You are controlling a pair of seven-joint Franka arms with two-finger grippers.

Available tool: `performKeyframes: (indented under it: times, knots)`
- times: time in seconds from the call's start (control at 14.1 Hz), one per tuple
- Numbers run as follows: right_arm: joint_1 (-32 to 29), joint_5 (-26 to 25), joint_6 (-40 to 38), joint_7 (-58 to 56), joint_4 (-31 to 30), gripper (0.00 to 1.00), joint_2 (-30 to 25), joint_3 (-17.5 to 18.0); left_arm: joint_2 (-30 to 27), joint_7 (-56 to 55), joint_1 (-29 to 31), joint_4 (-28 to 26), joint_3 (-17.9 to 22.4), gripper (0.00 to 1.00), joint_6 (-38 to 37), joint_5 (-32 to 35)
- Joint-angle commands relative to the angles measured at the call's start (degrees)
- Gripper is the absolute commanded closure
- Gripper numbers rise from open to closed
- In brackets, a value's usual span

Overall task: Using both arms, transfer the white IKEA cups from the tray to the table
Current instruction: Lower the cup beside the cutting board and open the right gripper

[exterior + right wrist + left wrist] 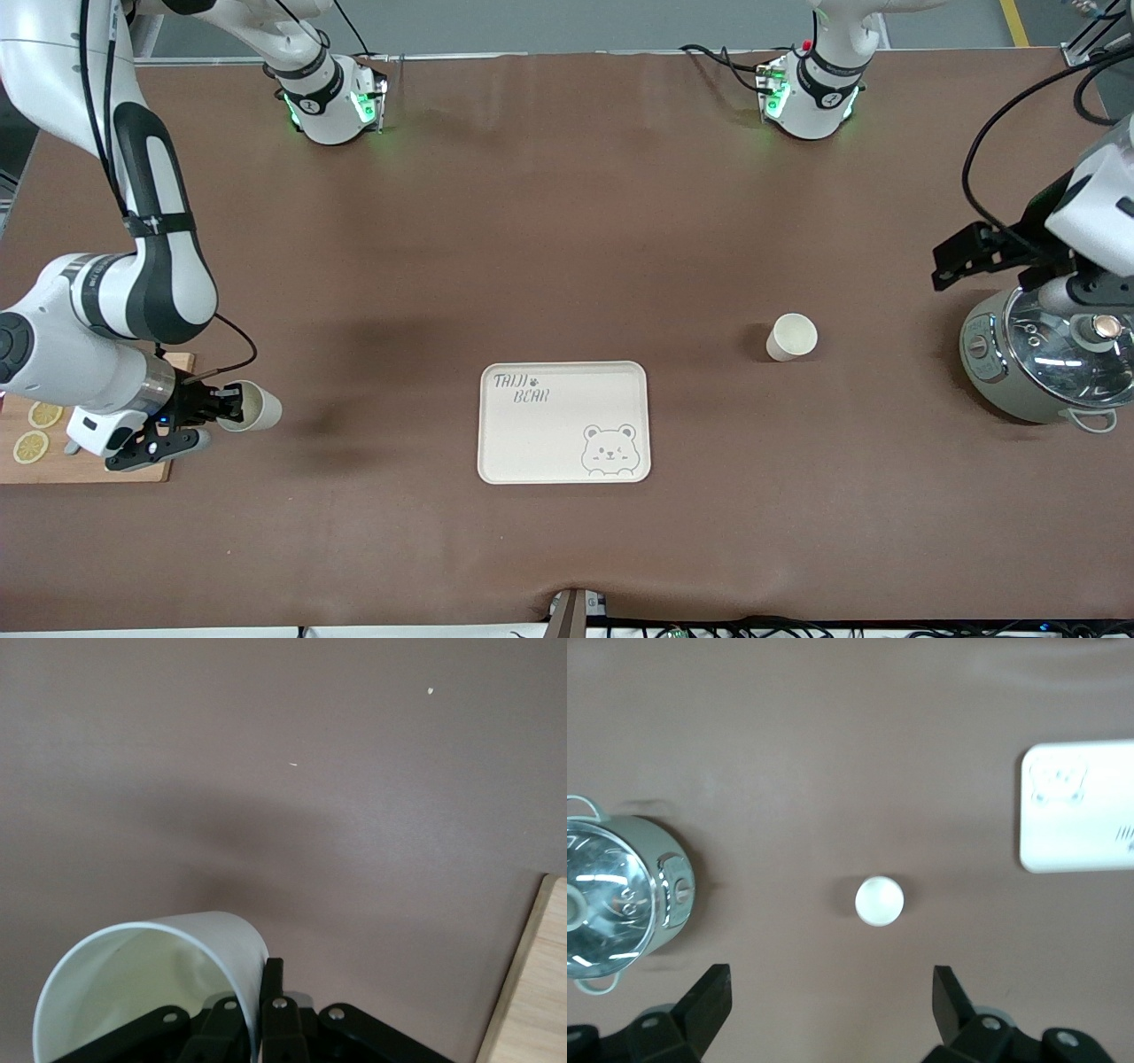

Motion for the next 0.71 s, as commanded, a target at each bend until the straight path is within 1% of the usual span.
performKeyframes:
  times: [0.0, 0.07, 0.14, 0.21, 0.43, 0.64]
  knots:
    - [-3.51, 1.3, 1.66, -6.65, -1.2, 1.0, 1.63, 1.31, -9.66, 5.83, -5.42, -13.62, 7.85, 0.0, 3.67, -2.94]
    - [-3.95, 2.44, 1.66, -8.33, -1.2, 1.0, 2.59, 1.4, -12.22, 6.55, -6.49, -18.1, 9.19, 0.0, 6.56, -4.09]
    - [-4.22, 3.84, 1.93, -10.17, -1.2, 1.0, 3.47, 1.31, -14.33, 6.56, -6.5, -22.06, 9.2, 0.0, 9.29, -4.1]
    - [-4.66, 4.29, 3.06, -11.67, -1.2, 1.0, 4.26, 1.31, -15.31, 6.82, -6.41, -24.28, 9.2, 0.0, 11.05, -4.18]
    - [-4.84, 4.29, 4.91, -12.21, -1.29, 1.0, 5.23, 1.4, -15.58, 9.72, -5.62, -25.53, 9.2, 0.0, 11.42, -4.45]
    - [-4.66, 4.29, 9.64, -13.62, -4.62, 1.0, 5.33, 1.4, -15.41, 11.22, -5.09, -25.88, 9.2, 0.0, 11.42, -4.62]
